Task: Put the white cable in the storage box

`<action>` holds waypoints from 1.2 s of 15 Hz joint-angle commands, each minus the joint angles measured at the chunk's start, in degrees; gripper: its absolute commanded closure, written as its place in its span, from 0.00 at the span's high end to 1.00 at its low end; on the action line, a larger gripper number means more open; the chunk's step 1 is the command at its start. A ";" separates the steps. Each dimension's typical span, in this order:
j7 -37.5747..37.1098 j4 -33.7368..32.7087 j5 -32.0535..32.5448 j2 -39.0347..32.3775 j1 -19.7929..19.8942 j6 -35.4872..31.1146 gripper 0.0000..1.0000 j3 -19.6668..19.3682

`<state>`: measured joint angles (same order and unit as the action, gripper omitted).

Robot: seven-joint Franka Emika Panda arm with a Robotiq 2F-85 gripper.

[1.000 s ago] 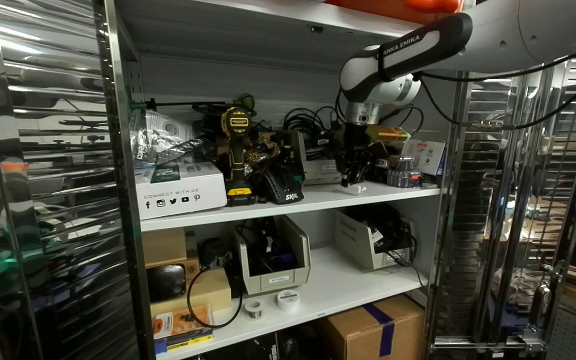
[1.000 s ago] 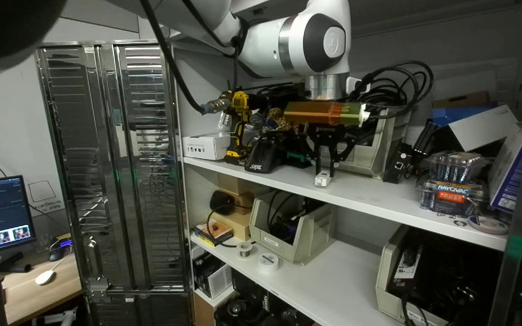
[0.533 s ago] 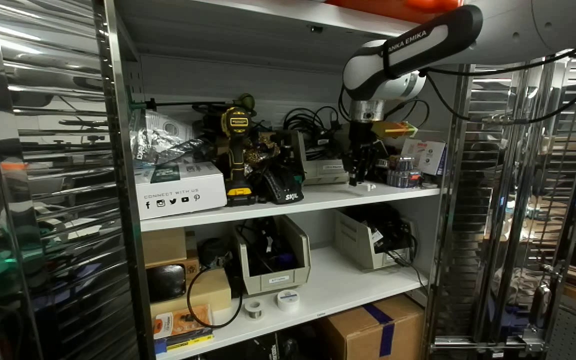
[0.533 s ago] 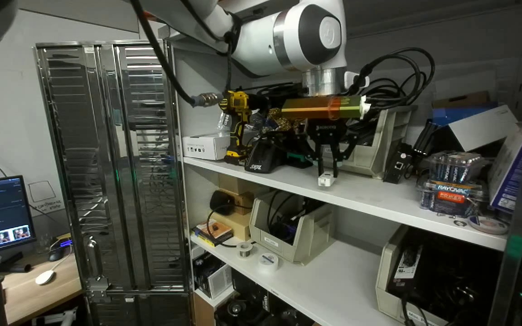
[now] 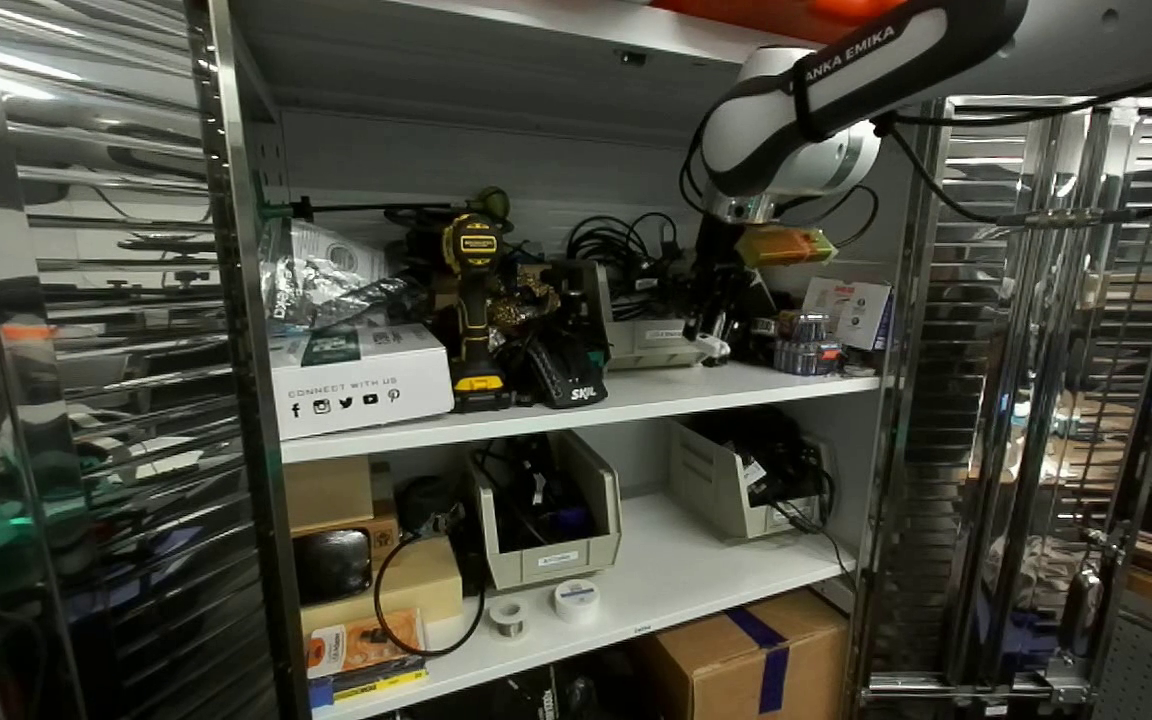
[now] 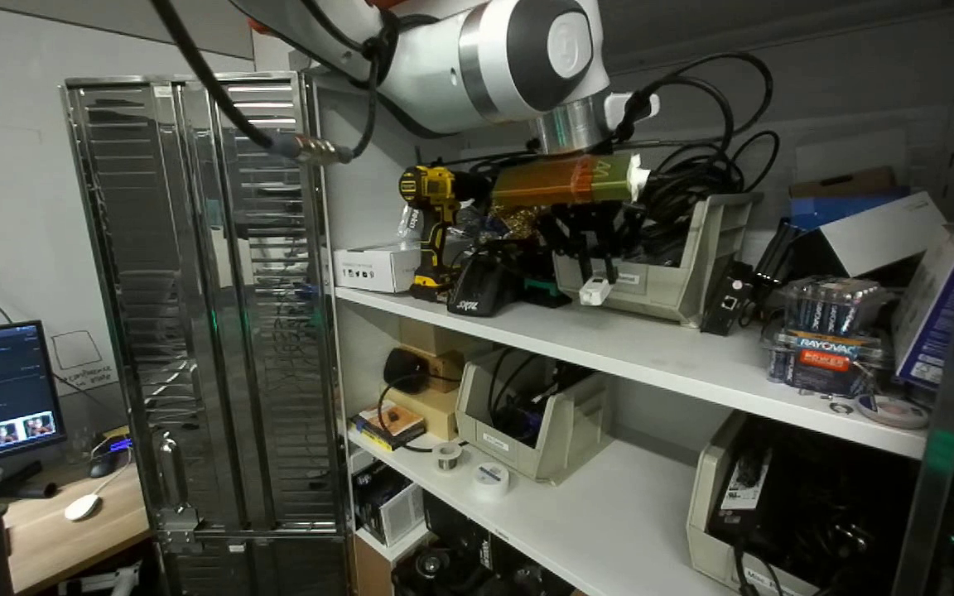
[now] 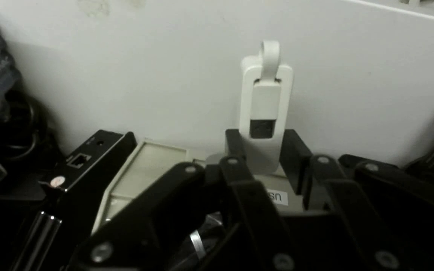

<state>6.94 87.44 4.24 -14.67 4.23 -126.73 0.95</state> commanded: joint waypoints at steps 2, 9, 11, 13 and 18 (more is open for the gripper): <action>-0.80 11.84 3.18 11.22 -1.96 -8.12 0.16 -0.90; -16.02 23.82 22.41 14.04 -1.06 -35.07 0.14 -2.06; -26.21 23.78 30.03 11.33 -0.55 -42.29 0.14 -3.94; -35.63 20.62 36.85 7.88 -1.31 -45.89 0.14 -7.09; -58.27 8.74 48.53 1.13 -6.50 -47.57 0.14 -13.76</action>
<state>-40.20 105.13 47.82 -9.22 1.50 -173.70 -9.51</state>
